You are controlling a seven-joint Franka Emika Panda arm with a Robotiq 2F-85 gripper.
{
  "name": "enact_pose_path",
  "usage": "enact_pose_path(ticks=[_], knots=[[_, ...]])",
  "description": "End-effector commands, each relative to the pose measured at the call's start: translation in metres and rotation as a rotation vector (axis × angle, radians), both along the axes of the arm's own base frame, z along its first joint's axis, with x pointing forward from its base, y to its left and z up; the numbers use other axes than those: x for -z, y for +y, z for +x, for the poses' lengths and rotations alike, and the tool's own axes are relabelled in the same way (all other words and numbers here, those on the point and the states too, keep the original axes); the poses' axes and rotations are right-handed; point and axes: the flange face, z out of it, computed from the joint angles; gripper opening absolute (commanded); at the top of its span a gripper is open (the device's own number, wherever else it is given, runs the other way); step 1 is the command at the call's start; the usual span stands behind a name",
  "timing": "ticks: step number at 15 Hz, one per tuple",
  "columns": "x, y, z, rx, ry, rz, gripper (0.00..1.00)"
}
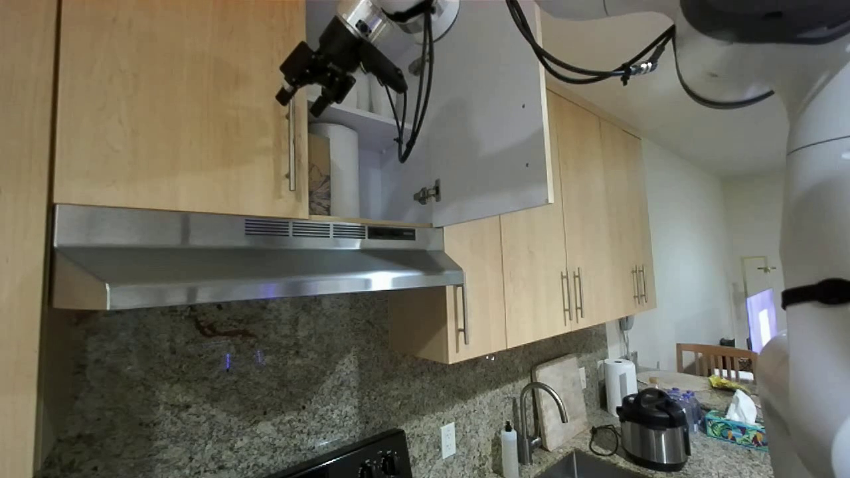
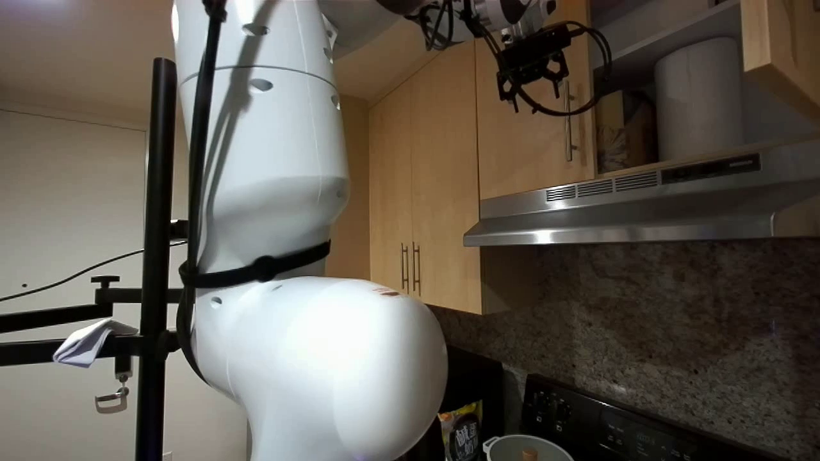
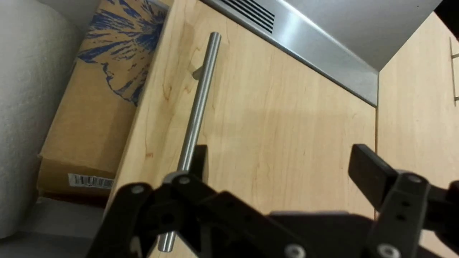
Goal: Open the left cabinet door at the top
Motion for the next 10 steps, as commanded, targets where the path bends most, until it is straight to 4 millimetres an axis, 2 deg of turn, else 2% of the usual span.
enact_pose_path(ticks=[1,10], knots=[[-0.003,-0.008,0.022,-0.045,0.031,0.003,1.0],[0.005,-0.008,0.061,-0.05,0.057,0.035,1.0]])
